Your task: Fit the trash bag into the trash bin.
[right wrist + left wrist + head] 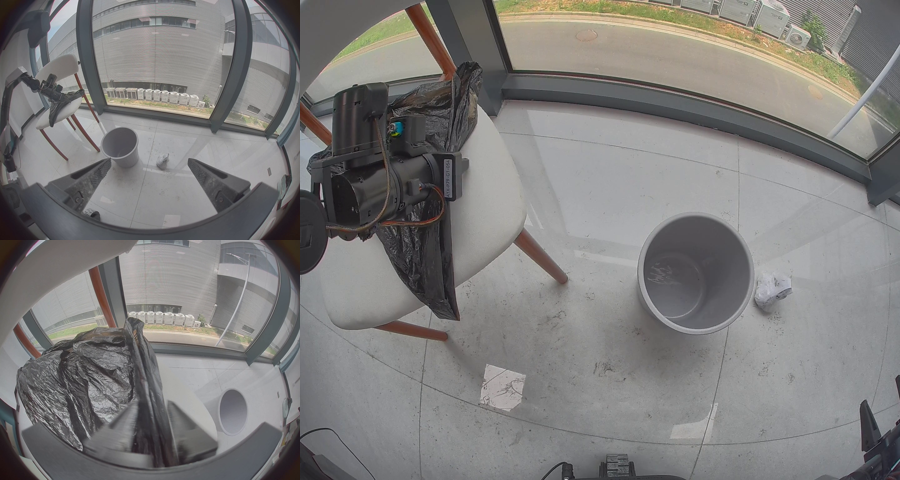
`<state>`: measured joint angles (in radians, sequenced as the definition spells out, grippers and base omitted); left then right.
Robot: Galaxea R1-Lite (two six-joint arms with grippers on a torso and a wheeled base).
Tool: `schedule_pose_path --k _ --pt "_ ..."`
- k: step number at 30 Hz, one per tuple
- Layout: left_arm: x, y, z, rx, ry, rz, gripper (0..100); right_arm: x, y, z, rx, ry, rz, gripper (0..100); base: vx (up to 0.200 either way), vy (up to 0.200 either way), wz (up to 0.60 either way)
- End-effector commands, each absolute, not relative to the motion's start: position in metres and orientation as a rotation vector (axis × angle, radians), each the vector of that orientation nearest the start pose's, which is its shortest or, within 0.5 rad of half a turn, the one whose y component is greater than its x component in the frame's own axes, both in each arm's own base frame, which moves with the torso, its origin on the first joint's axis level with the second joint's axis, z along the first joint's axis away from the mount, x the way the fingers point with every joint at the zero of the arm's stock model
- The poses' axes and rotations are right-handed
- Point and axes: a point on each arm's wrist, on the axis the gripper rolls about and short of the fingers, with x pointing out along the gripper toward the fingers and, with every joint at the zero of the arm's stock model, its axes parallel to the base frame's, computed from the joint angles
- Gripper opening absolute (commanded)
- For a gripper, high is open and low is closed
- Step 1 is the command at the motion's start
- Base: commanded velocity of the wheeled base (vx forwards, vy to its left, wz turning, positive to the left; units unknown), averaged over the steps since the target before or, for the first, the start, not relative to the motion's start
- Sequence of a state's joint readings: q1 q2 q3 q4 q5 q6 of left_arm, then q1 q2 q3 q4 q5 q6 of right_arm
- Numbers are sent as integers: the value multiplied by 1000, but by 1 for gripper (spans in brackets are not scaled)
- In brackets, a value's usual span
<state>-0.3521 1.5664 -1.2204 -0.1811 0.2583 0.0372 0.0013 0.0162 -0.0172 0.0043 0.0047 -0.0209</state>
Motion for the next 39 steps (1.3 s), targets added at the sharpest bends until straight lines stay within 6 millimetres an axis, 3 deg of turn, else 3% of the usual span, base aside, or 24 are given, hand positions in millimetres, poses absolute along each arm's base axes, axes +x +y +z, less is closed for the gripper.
schedule_pose_path --k 1,8,13,14,17,20,28,31,39 --pt "272 -88 296 84 156 -76 0 -22 0 75 -21 20 6 100 0 0 0" --pt "253 -80 303 52 133 -85 0 -22 0 75 -21 20 6 100 0 0 0" --pt "212 -69 319 -15 96 -167 0 -22 0 75 -21 20 6 100 0 0 0" --pt "189 -63 329 -56 63 -213 0 -22 0 75 -21 20 6 100 0 0 0" --pt "163 -56 335 -117 58 -301 0 -22 0 75 -21 20 6 100 0 0 0" --pt "123 -45 337 -260 92 -439 0 -22 0 75 -21 20 8 100 0 0 0" --pt "61 -31 337 -712 201 -745 0 -22 0 75 -21 20 6 100 0 0 0" --pt "61 -32 338 -825 201 -786 0 -22 0 75 -21 20 8 100 0 0 0" --pt "86 -41 320 -838 175 -831 0 -22 0 75 -21 20 6 100 0 0 0"
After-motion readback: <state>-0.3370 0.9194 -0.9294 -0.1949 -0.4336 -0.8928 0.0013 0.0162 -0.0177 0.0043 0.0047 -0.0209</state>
